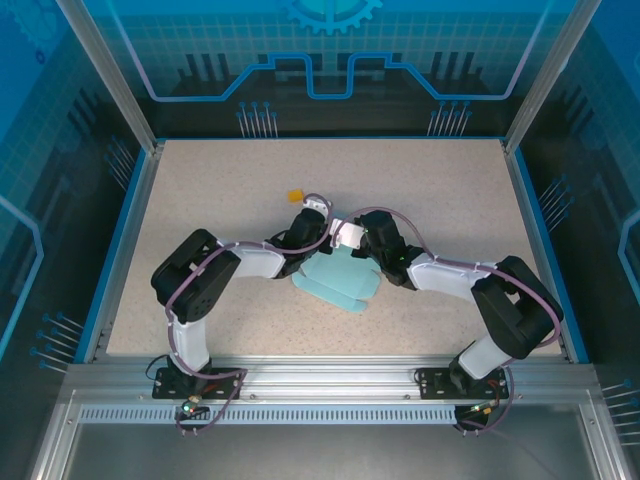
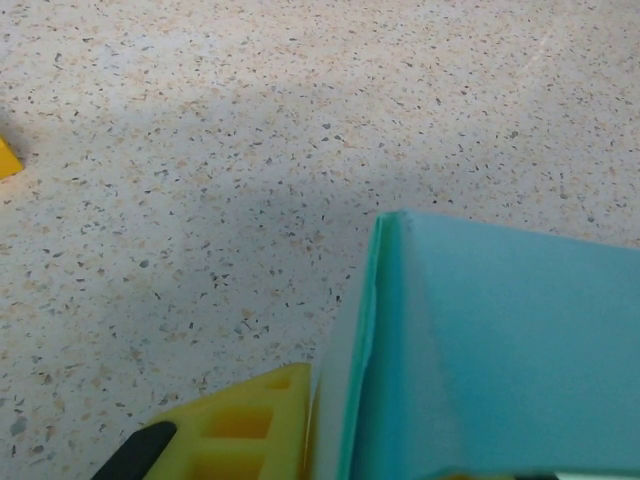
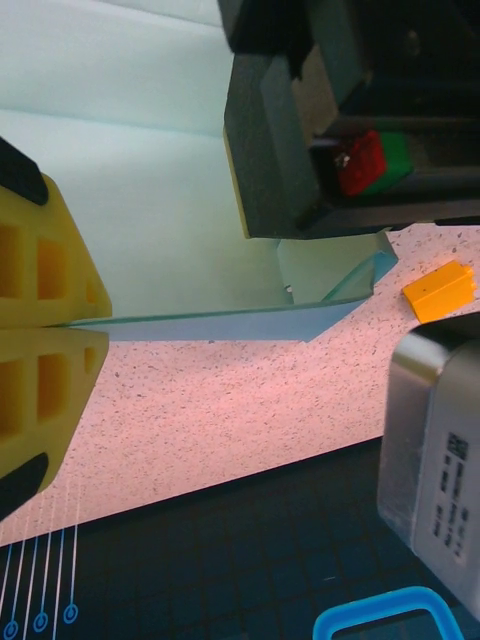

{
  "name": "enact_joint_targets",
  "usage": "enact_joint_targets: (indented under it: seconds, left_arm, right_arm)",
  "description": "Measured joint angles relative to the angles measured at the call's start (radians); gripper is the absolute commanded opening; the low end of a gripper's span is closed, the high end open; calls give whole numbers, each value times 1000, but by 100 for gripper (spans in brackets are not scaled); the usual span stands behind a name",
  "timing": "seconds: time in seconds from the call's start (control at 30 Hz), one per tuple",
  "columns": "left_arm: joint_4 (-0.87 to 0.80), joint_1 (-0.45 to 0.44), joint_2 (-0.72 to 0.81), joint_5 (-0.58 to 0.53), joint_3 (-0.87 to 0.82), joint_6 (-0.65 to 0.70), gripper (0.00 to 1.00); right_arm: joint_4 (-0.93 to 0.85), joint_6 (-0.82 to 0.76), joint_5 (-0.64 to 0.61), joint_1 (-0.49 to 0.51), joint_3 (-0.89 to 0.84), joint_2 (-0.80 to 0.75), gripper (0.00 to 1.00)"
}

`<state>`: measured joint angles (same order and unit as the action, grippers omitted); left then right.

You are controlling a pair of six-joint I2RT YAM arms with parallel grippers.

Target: Fold the paper box

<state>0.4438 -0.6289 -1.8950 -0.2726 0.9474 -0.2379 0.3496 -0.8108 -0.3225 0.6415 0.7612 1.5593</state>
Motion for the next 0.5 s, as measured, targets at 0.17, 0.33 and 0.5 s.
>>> enact_joint_targets:
  seconds: [0.17, 0.33, 0.5]
  left_arm:
    - [-16, -9, 0, -39, 5, 1, 8]
    - [-42, -15, 0, -62, 17, 4, 7]
    - [-46, -18, 0, -68, 20, 26, 11]
  right_arm:
    - [2, 19, 14, 0, 0, -2, 0]
    - [2, 34, 21, 0, 0, -3, 0]
    - [3, 42, 24, -1, 0, -3, 0]
